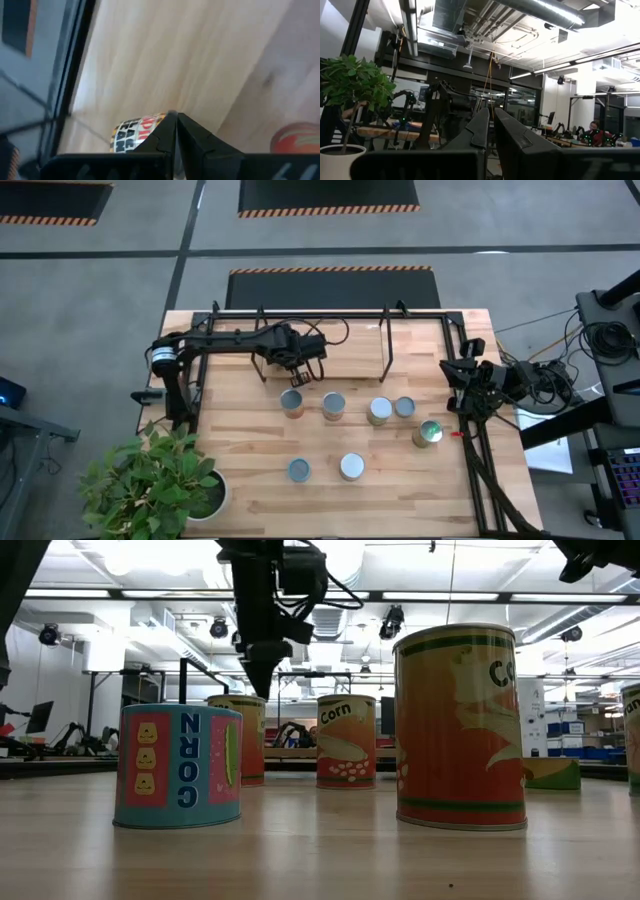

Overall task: Pick and place cans onto a shelf
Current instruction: Put the small yellow canned bean on the shelf

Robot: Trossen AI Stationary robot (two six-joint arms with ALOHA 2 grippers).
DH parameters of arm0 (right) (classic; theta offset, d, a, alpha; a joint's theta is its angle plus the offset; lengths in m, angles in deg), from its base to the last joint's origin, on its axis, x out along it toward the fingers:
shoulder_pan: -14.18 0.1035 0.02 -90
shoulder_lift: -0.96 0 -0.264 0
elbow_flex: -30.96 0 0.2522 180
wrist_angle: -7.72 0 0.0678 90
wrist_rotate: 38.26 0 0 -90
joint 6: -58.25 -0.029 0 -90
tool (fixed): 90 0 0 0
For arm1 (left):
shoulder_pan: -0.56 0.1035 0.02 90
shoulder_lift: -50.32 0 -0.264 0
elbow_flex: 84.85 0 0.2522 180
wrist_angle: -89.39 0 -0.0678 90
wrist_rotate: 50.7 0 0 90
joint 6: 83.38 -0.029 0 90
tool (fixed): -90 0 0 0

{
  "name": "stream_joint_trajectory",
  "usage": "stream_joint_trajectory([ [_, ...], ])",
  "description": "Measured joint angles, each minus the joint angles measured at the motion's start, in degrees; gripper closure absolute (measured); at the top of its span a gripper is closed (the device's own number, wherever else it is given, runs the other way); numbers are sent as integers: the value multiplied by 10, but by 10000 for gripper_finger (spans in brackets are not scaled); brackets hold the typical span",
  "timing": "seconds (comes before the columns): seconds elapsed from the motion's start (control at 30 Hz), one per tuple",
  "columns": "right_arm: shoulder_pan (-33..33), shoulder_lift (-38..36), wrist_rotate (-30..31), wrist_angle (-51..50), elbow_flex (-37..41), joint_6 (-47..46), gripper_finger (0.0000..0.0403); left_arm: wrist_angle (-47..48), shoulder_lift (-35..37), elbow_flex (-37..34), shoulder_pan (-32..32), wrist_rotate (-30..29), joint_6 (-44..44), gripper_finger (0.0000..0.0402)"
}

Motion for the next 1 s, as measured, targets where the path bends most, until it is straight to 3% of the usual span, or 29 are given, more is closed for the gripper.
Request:
stream_joint_trajectory([
  [0.2,0,0,0,-1,0,0,385,70,0,0,15,21,121,342],
  [0.5,0,0,0,-1,0,0,385,97,1,0,12,22,134,177],
  [0.6,0,0,0,-1,0,0,385,106,1,-2,12,22,134,140],
  [1.0,0,0,0,-3,0,4,385,115,6,-2,-31,20,149,134],
])
